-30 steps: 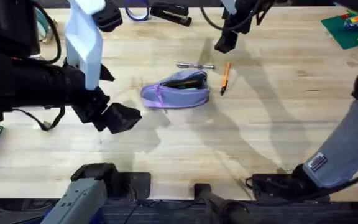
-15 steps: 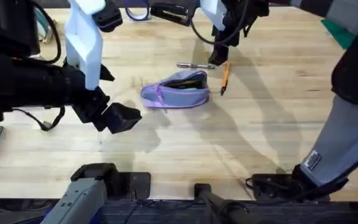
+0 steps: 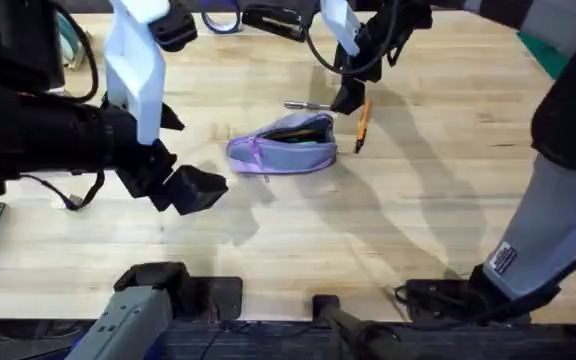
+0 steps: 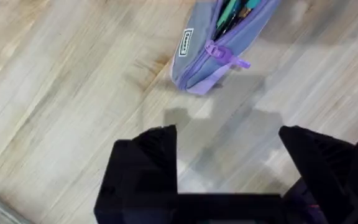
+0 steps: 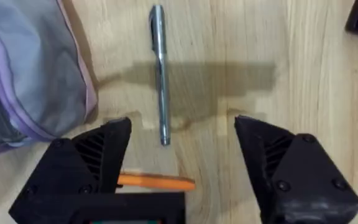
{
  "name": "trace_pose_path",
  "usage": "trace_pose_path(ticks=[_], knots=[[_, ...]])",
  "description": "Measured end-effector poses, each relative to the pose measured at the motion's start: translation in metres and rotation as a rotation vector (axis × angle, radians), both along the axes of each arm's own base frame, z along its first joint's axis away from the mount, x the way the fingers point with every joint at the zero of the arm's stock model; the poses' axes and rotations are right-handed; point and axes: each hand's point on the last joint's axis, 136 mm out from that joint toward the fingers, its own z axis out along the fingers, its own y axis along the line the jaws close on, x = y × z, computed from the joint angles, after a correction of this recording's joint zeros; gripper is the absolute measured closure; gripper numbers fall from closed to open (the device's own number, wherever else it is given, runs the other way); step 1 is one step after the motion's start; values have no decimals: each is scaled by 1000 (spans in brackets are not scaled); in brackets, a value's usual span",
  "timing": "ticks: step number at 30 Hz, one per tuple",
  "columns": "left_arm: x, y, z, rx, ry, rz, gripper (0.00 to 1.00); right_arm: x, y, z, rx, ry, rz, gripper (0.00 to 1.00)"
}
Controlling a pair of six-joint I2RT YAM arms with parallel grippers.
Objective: Unzip the bag, pick up the pens from the table one at a time and place them inside, then zip the bag closed.
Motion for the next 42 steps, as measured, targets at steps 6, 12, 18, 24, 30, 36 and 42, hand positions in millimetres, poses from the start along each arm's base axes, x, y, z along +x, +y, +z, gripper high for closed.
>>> trace_pose_path(ticks=[6, 12, 18, 24, 30, 36, 42], knots=[[0, 0, 0, 0, 0, 0, 8, 1, 9, -12, 5, 6, 16, 5], [0, 0, 0, 0, 0, 0, 8, 3, 12, -44, -26, 39, 23, 6], [0, 0, 0, 0, 0, 0, 8, 1, 12, -45, -31, 50, 24, 147], [0, 0, 0, 0, 0, 0, 8, -3, 16, -45, -31, 57, 34, 540], [0, 0, 0, 0, 0, 0, 8, -5, 14, -45, -40, 65, 38, 808], [0, 0, 0, 0, 0, 0, 8, -5, 15, -44, -40, 64, 41, 963], [0, 0, 0, 0, 0, 0, 7, -5, 16, -44, -32, 64, 42, 969]])
